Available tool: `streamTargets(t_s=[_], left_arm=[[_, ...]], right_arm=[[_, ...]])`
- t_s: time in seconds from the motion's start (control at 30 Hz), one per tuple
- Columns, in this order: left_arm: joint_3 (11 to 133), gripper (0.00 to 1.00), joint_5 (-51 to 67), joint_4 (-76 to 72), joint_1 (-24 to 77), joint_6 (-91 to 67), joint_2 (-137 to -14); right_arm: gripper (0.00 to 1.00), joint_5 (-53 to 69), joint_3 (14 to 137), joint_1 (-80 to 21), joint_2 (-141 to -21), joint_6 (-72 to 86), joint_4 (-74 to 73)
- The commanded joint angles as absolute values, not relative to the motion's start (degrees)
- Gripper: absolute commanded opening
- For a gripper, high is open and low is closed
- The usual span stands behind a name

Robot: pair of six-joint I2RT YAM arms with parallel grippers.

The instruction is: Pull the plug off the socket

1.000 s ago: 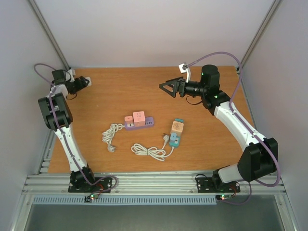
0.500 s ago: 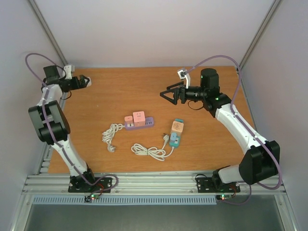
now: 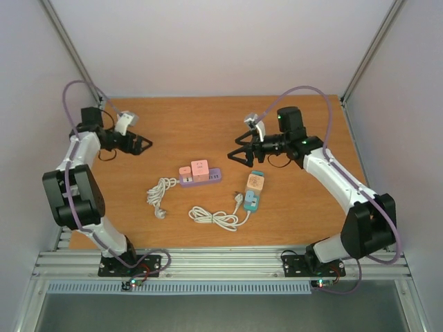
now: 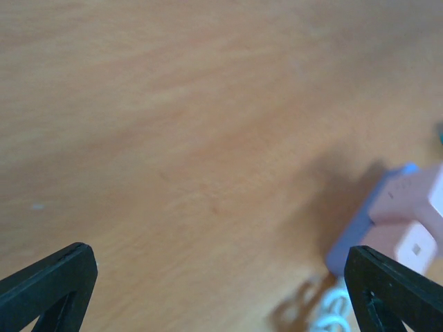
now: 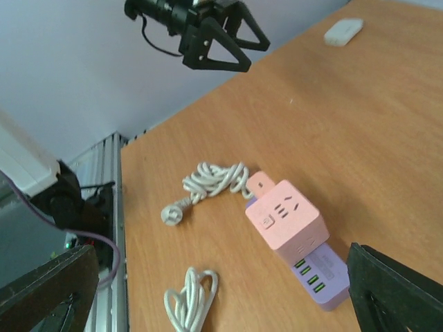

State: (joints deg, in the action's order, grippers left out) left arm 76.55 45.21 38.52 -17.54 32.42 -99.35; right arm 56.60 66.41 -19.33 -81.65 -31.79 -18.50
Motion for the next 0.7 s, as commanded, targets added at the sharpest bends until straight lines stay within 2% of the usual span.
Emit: streamTargets(t_s=[0.0,0.27,0.4,0.67], left_arm=[[69.67,1.00,45.52,38.92,-14.51,40.37,-92.91],[66.00,1.00,49.46,45.95,-10.08,50.87,-88.63],[62.13,1.00,47.86,43.50,-6.35,54.95,-86.71],[57.46,1.00,52.18,40.85,-3.40,63.53,-85.37]], right_arm=[[0.98,56.75,67.00,-22.26,-85.74,-44.36,-23.16],[0.98,53.39,68.00,-26.86,-92.27,-52.24,-21.57],[0.99,48.01,70.40,-30.63,-96.63,-57.60,-23.35],[0.98,42.75,75.84,-34.05,-104.71,-65.07,-22.27]])
